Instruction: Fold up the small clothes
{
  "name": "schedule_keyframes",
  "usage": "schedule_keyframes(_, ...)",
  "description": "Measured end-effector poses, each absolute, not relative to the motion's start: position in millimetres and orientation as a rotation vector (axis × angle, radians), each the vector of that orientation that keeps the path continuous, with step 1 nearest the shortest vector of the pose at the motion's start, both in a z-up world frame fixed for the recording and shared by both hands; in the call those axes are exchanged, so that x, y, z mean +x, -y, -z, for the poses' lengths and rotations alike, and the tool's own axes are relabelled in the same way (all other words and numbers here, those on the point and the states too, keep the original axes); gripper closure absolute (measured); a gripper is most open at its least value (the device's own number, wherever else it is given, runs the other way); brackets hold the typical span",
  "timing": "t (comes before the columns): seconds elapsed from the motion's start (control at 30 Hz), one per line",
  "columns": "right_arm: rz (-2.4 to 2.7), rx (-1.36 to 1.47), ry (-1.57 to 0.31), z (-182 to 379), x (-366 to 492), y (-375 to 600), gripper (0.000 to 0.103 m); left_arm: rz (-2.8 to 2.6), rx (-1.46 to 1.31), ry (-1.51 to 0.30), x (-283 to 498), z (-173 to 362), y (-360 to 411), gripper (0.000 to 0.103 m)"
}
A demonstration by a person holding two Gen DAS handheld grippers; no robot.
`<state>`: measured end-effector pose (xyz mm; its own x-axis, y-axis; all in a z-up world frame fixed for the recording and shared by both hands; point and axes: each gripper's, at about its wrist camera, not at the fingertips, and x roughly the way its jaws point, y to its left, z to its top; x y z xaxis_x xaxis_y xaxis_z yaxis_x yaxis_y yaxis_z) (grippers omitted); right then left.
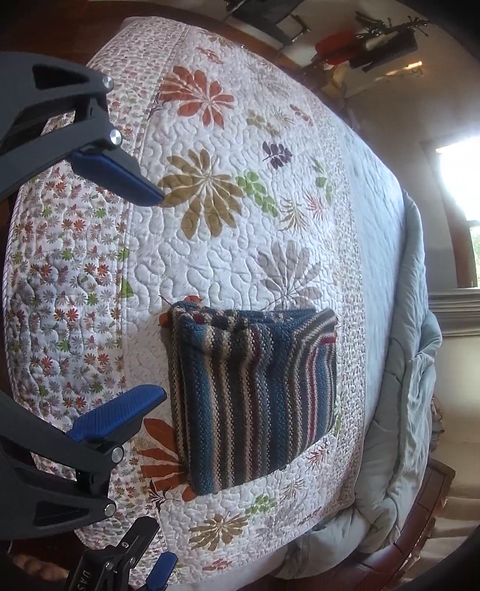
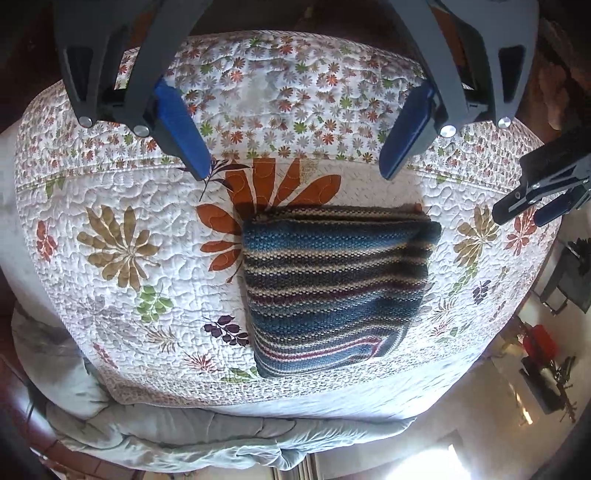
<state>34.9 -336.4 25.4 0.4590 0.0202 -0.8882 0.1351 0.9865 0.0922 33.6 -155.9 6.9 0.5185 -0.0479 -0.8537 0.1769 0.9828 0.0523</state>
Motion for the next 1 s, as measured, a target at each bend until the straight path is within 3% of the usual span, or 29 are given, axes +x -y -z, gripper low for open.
schedule_keyframes(1.0,0.076,0.149,-1.11,-19,42,336,0.009,0.114,0.161,-1.037,43,8,151,0.005)
